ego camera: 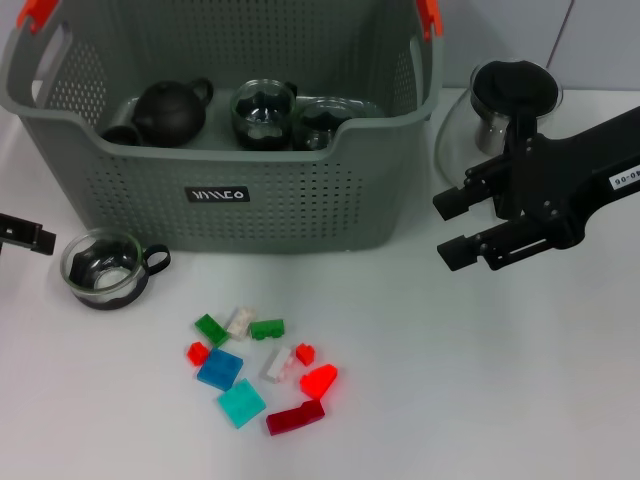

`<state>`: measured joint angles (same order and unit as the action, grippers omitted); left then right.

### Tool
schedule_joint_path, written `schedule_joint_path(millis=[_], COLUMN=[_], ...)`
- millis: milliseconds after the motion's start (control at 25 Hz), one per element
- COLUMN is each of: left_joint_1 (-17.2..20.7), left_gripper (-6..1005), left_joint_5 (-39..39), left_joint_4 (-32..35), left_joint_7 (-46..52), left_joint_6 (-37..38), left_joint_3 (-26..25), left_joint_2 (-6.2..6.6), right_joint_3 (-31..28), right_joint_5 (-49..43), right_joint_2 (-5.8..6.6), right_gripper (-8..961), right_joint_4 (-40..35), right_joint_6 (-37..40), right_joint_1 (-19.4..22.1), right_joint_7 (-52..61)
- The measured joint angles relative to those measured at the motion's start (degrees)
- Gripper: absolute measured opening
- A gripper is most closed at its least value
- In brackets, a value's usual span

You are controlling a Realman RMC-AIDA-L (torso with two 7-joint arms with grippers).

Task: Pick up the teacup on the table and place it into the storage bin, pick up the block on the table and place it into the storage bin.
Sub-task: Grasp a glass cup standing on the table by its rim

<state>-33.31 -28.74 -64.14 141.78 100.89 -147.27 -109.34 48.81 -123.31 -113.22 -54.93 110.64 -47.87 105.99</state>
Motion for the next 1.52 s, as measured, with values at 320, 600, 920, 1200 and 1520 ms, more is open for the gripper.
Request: schedule_joint_path(millis=[320, 600, 920, 1200, 1520], left_joint_1=[-3.9, -4.94, -4.95, -4.78, -4.64], left_gripper=[847, 847, 847, 846, 846], left_joint_5=[7.03, 7.59, 7.78, 8.42, 8.56], left_joint_4=[2.95, 5.46, 5.66, 5.98, 7.89], left_joint_7=[0.78, 2.41, 2.88, 2.63, 2.82], left_joint_6=[-6.36, -9.74, -9.86, -11.42, -13.75], left_joint_3=[1.53, 3.02, 3.51, 5.06, 5.98], left_joint_2=[-1.84, -1.91, -2.63, -3.52, -3.7], right_joint_3=[0.03, -0.03, -0.03, 0.28, 0.34], right_joint_5=[0.0, 0.0, 0.01, 0.01, 0.01], right_joint_2=[0.13, 0.28, 0.37, 0.37, 0.32], right_gripper=[675, 675, 674, 674, 674], right_joint_4=[0.35, 0.55, 0.54, 0.53, 0.53], right_joint_6=[-0.89, -1.22, -1.23, -1.24, -1.21], right_joint_1=[0.16, 0.44, 0.51, 0.41, 0.53], right_joint_7=[0.15, 0.1, 0.09, 0.09, 0.0])
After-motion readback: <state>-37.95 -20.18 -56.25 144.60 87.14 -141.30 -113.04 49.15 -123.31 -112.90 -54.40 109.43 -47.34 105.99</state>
